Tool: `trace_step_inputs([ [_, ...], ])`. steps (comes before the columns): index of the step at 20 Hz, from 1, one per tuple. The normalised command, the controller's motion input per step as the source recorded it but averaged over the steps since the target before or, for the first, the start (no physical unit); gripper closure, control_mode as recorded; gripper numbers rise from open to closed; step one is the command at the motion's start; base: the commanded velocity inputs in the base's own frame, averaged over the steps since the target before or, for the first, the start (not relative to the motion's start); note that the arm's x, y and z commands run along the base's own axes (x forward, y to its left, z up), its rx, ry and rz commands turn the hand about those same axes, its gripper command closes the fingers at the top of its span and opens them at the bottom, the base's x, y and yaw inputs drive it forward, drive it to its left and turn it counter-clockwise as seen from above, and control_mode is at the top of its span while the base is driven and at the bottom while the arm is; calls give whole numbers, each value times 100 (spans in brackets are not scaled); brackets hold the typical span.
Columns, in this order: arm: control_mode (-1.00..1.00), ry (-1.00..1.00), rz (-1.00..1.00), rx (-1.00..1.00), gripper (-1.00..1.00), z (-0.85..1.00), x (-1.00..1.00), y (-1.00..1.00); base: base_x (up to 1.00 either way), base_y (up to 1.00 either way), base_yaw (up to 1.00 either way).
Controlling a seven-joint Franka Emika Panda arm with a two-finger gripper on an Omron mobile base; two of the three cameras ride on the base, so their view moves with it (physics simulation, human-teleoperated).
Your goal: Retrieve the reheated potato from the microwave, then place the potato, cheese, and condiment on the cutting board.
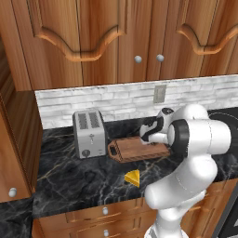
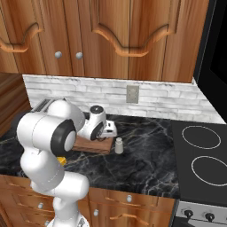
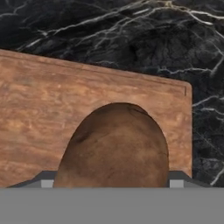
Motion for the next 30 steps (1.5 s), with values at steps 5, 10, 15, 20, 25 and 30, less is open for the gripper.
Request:
trace_step_inputs([
  [5,-100,0,3,0,100,-36,17,-5,0,0,0],
  [10,-100,4,2,0,100,-34,-12,0,0,0,0],
  [15,-100,7,0,0,100,-24,-21,0,0,0,0],
  [20,-100,2,0,0,100,-25,-32,0,0,0,0],
  [25,-100,0,-1,0,100,-30,-42,3,0,0,0],
  [30,-100,0,-2,0,100,-34,-15,18,0,0,0],
])
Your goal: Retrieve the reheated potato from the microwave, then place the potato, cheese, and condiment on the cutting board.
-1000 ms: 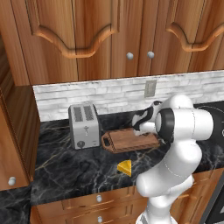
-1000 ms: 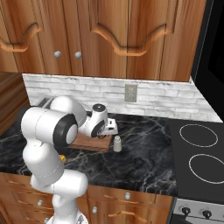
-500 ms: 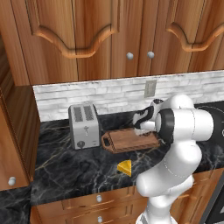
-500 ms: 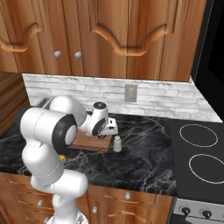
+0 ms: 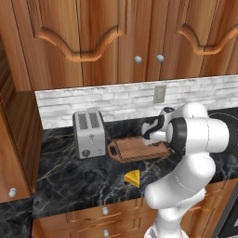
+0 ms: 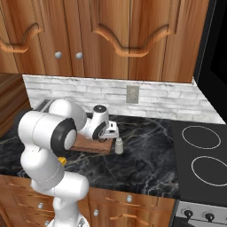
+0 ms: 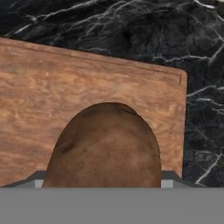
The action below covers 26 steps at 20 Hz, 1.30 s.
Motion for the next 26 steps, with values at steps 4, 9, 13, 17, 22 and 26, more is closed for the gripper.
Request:
trace_step_inputs([
  [4,-100,1,0,0,-100,-39,-6,24,0,0,0],
  [9,-100,4,0,0,-100,-29,-6,8,0,0,0],
  [13,-100,10,0,0,-100,-7,-8,7,0,0,0],
  [17,-100,7,0,0,-100,0,-11,11,0,0,0],
  [22,-100,0,0,0,-100,2,-5,6,0,0,0],
  [26,-100,0,0,0,-100,4,-26,-1,0,0,0],
])
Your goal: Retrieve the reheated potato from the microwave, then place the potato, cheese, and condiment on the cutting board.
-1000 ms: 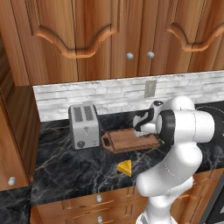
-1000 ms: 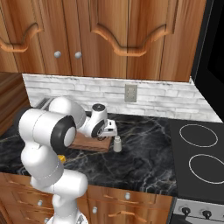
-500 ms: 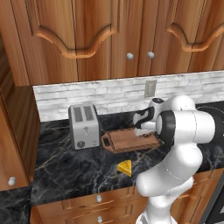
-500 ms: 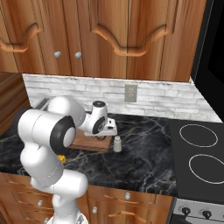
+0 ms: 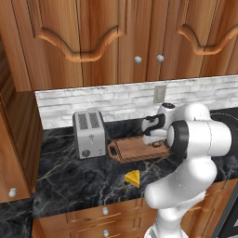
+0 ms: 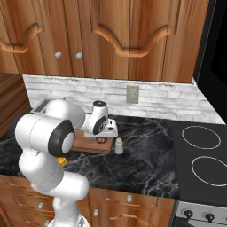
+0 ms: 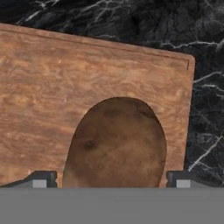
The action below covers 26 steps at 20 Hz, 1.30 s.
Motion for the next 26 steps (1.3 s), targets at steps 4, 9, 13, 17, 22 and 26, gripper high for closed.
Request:
trace_step_inputs([
  [4,-100,0,-4,0,-100,2,-30,-7,0,0,0],
  [9,-100,0,-3,0,-100,28,-4,-13,0,0,0],
  [13,-100,0,-2,0,-100,41,-4,-9,0,0,0],
  [17,-100,0,-9,-2,-100,33,-6,-25,0,0,0],
  [22,-100,1,-12,-5,-100,29,-3,-28,0,0,0],
  [26,-100,11,-16,-2,-100,19,-2,-46,0,0,0],
])
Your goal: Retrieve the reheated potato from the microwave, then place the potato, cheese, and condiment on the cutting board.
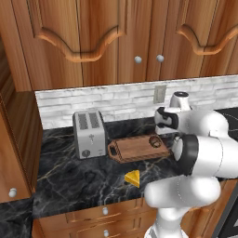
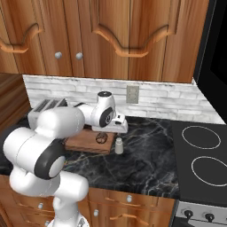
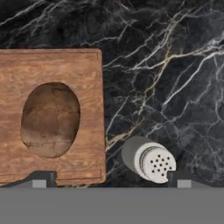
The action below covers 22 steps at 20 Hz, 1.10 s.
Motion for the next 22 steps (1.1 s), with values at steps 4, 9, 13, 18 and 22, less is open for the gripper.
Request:
trace_step_inputs([
  [4,-100,16,-15,0,-100,1,0,-43,0,0,0],
  [9,-100,10,-9,0,-100,-11,6,-23,0,0,0],
  [13,-100,3,0,0,-100,-18,18,-10,0,0,0],
  [18,-100,5,-2,1,-100,-25,0,-4,0,0,0],
  [22,-100,5,-3,1,-100,-25,0,-6,0,0,0],
])
